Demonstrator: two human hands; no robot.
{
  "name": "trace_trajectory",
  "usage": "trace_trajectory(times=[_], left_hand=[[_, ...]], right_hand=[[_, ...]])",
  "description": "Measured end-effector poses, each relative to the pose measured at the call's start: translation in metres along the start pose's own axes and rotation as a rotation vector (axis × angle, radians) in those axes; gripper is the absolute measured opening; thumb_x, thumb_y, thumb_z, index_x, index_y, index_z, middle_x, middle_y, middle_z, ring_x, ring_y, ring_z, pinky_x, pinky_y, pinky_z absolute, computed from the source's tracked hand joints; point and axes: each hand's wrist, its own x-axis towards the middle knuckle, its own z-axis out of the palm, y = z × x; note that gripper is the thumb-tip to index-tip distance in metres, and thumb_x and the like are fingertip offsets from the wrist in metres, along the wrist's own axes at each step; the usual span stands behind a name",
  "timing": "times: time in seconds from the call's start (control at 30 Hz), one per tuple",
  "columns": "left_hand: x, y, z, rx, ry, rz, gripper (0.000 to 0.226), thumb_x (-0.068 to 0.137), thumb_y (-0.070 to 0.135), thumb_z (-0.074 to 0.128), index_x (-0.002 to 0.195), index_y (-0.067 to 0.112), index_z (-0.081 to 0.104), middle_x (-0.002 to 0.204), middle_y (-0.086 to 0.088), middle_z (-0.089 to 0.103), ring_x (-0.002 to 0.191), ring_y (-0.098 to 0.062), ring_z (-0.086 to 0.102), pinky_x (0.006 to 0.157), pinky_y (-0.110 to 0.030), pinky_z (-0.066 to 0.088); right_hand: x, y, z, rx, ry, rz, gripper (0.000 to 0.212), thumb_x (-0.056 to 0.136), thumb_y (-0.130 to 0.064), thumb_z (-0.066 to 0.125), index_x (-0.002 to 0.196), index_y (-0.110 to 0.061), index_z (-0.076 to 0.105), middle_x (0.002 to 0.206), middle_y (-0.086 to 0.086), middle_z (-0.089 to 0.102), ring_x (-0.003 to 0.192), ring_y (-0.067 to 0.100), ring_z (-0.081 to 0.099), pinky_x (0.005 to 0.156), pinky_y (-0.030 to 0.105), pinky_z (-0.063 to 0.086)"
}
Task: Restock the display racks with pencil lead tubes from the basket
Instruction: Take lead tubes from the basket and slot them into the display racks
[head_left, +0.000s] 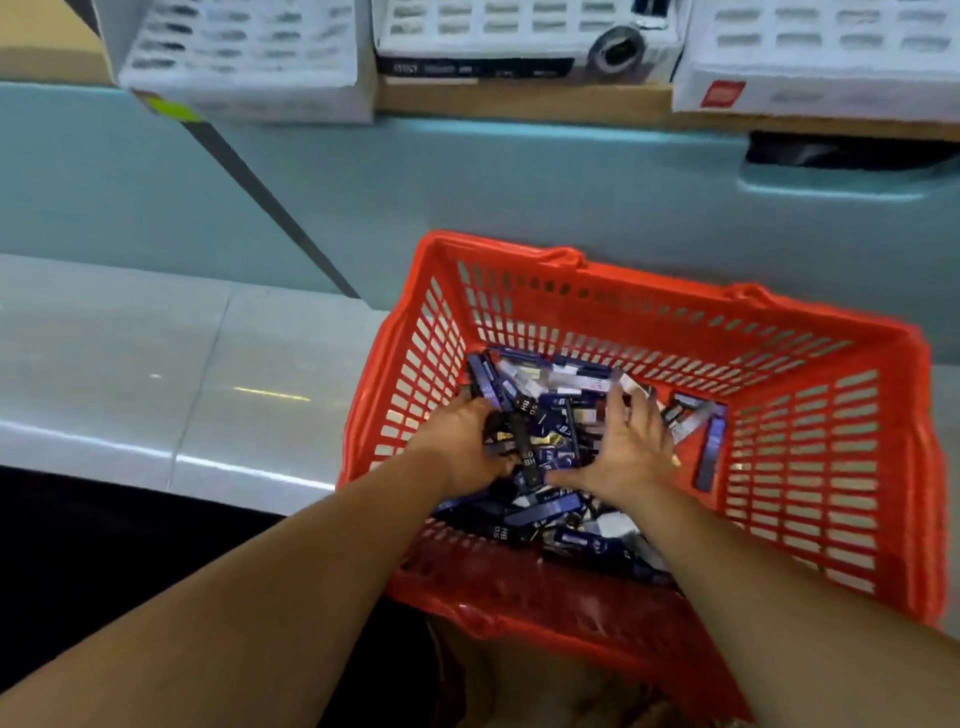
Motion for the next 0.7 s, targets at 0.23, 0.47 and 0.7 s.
trace_trajectory(times=[0.23,0.47,0.7], left_hand=[[0.011,-0.011,0.029,-0.098,0.003,-0.099,0.120,0.072,0.052,0.088,0.164,0.023,0.016,0.171,-0.004,0.009,0.155,-0.027,0.021,0.124,-0.038,0.029],[0.022,0.001,0.038,-0.142,0.010,-0.254,0.134,0.068,0.058,0.089,0.164,0.026,0.003,0.167,-0.008,0.017,0.153,-0.031,0.019,0.125,-0.042,0.026],[0.029,0.027,0.055,0.105,0.008,-0.382,0.145,0.066,0.073,0.081,0.162,0.022,-0.015,0.169,-0.017,0.003,0.156,-0.038,0.008,0.127,-0.047,0.018]], right_hand=[[0.019,0.016,-0.003,0.089,0.087,0.058,0.153,0.053,-0.085,0.078,0.162,-0.019,-0.007,0.169,0.006,0.004,0.157,0.029,0.002,0.127,0.048,0.009],[0.028,0.002,-0.001,0.106,0.121,0.029,0.128,0.056,-0.085,0.077,0.152,-0.017,0.026,0.150,0.005,0.038,0.142,0.030,0.037,0.118,0.050,0.026],[0.031,0.001,0.006,0.131,-0.049,0.042,0.125,0.052,-0.083,0.081,0.148,-0.018,0.033,0.152,0.003,0.043,0.140,0.027,0.044,0.113,0.050,0.034]])
